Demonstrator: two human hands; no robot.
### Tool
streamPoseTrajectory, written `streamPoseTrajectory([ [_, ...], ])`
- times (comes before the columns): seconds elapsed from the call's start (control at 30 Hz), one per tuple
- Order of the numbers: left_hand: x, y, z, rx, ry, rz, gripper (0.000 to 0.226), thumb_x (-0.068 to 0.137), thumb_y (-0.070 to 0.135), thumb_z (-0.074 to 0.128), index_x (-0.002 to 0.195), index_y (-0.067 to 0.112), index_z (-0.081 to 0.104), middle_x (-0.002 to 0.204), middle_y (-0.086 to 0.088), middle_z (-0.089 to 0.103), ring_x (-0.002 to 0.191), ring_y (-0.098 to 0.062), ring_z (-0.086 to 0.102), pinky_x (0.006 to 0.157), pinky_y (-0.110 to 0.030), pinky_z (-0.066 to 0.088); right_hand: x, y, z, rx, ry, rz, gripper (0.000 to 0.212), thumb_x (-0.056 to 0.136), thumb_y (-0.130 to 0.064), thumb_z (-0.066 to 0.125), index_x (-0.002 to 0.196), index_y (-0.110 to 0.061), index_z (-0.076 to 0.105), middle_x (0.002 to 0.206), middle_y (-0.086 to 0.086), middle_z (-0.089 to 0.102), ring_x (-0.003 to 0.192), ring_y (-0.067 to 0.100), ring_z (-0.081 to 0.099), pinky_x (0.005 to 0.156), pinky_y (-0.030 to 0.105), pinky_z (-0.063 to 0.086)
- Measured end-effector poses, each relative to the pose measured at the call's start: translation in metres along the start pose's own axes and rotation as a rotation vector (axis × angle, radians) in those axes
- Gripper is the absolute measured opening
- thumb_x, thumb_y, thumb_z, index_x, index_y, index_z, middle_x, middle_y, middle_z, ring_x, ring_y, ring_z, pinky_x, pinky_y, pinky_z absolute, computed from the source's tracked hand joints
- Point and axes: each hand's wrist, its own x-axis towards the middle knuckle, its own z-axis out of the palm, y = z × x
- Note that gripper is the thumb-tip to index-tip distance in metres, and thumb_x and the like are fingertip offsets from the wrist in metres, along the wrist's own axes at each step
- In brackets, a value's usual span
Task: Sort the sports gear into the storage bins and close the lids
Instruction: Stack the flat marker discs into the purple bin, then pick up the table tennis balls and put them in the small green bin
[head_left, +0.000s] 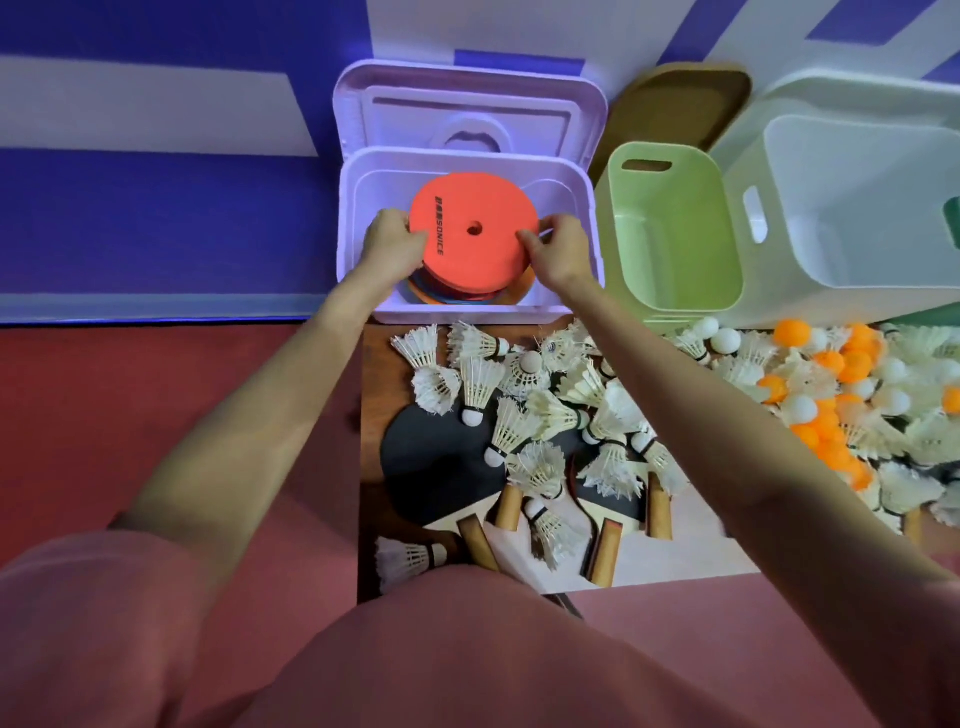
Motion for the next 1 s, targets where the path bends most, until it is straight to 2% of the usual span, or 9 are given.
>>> streamPoseTrajectory([
  [0.1, 0.014, -0.004, 0.003, 0.061, 0.029, -0.002, 0.012, 0.068, 0.023, 0.046, 0.071, 0.012, 0.050, 0.070, -0.011, 0.049, 0.066, -0.020, 0.047, 0.061, -0.037, 0.045, 0.008, 0.002, 0.006, -0.061, -0.037, 0.009, 0.028, 0.091, -0.022, 0.061, 0.102, 0.004, 0.064, 0.102, 0.021, 0.068, 0.098, 0.035, 0.062, 0.081, 0.035, 0.044],
  [0.17, 0.008, 0.002, 0.004, 0.103, 0.026, -0.004, 0.013, 0.073, 0.016, 0.048, 0.062, 0.011, 0.043, 0.062, -0.008, 0.045, 0.061, -0.023, 0.041, 0.057, -0.035, 0.041, 0.009, 0.004, 0.007, -0.098, -0.067, 0.004, 0.028, 0.092, -0.020, 0.058, 0.100, 0.006, 0.066, 0.101, 0.023, 0.068, 0.100, 0.037, 0.061, 0.083, 0.036, 0.043],
  [0.27, 0.000, 0.001, 0.005, 0.191, 0.028, -0.006, 0.026, 0.079, 0.010, 0.049, 0.057, 0.012, 0.037, 0.062, -0.008, 0.043, 0.073, -0.046, 0.041, 0.055, -0.038, 0.034, 0.008, 0.009, 0.005, -0.101, -0.053, -0.026, 0.030, 0.092, -0.017, 0.055, 0.107, 0.006, 0.065, 0.107, 0.021, 0.067, 0.114, 0.034, 0.054, 0.089, 0.031, 0.039],
  [0.33, -0.004, -0.002, 0.005, 0.216, 0.039, 0.007, 0.011, 0.080, 0.017, 0.050, 0.075, 0.008, 0.054, 0.092, -0.019, 0.057, 0.094, -0.044, 0.055, 0.071, -0.042, 0.046, 0.002, 0.009, -0.001, -0.074, -0.043, -0.047, 0.030, 0.091, -0.016, 0.055, 0.111, 0.005, 0.062, 0.108, 0.021, 0.065, 0.114, 0.032, 0.054, 0.090, 0.033, 0.042],
  [0.4, -0.010, -0.006, 0.007, 0.241, 0.060, 0.017, 0.027, 0.085, 0.019, 0.051, 0.109, 0.008, 0.059, 0.120, -0.019, 0.051, 0.109, -0.037, 0.052, 0.087, -0.041, 0.046, -0.009, 0.010, -0.006, -0.072, -0.044, -0.076, 0.029, 0.091, -0.016, 0.055, 0.112, 0.003, 0.061, 0.106, 0.021, 0.064, 0.108, 0.032, 0.056, 0.088, 0.034, 0.044],
  [0.47, -0.020, -0.010, 0.010, 0.220, 0.108, 0.070, 0.035, 0.088, 0.018, 0.053, 0.122, 0.010, 0.055, 0.126, -0.015, 0.048, 0.114, -0.030, 0.050, 0.091, -0.039, 0.044, -0.025, 0.010, -0.012, -0.072, -0.040, -0.126, 0.027, 0.091, -0.014, 0.054, 0.112, 0.002, 0.060, 0.106, 0.022, 0.062, 0.099, 0.031, 0.059, 0.086, 0.033, 0.045],
  [0.7, -0.081, -0.022, 0.023, 0.114, 0.208, 0.428, 0.029, 0.086, 0.007, 0.052, 0.114, 0.007, 0.061, 0.113, -0.009, 0.059, 0.097, -0.018, 0.062, 0.081, -0.023, 0.043, -0.116, 0.041, -0.039, -0.001, 0.036, -0.238, 0.020, 0.094, -0.012, 0.052, 0.109, -0.003, 0.061, 0.108, 0.014, 0.056, 0.079, 0.016, 0.056, 0.077, 0.024, 0.045],
  [0.8, -0.107, -0.023, 0.037, 0.086, 0.180, 0.501, 0.027, 0.084, 0.003, 0.052, 0.109, 0.004, 0.063, 0.107, -0.010, 0.063, 0.091, -0.022, 0.063, 0.083, -0.034, 0.050, -0.161, 0.068, -0.056, -0.050, 0.062, -0.215, 0.021, 0.093, -0.009, 0.052, 0.111, -0.003, 0.061, 0.107, 0.014, 0.052, 0.078, 0.013, 0.053, 0.080, 0.023, 0.043],
  [1.0, -0.151, -0.012, 0.087, 0.111, 0.001, 0.562, 0.023, 0.086, 0.003, 0.052, 0.106, 0.006, 0.063, 0.099, -0.005, 0.068, 0.085, -0.015, 0.061, 0.076, -0.038, 0.052, -0.220, 0.141, -0.105, -0.122, 0.165, -0.089, 0.023, 0.092, -0.007, 0.053, 0.114, -0.001, 0.058, 0.110, 0.015, 0.050, 0.082, 0.017, 0.052, 0.077, 0.022, 0.041],
])
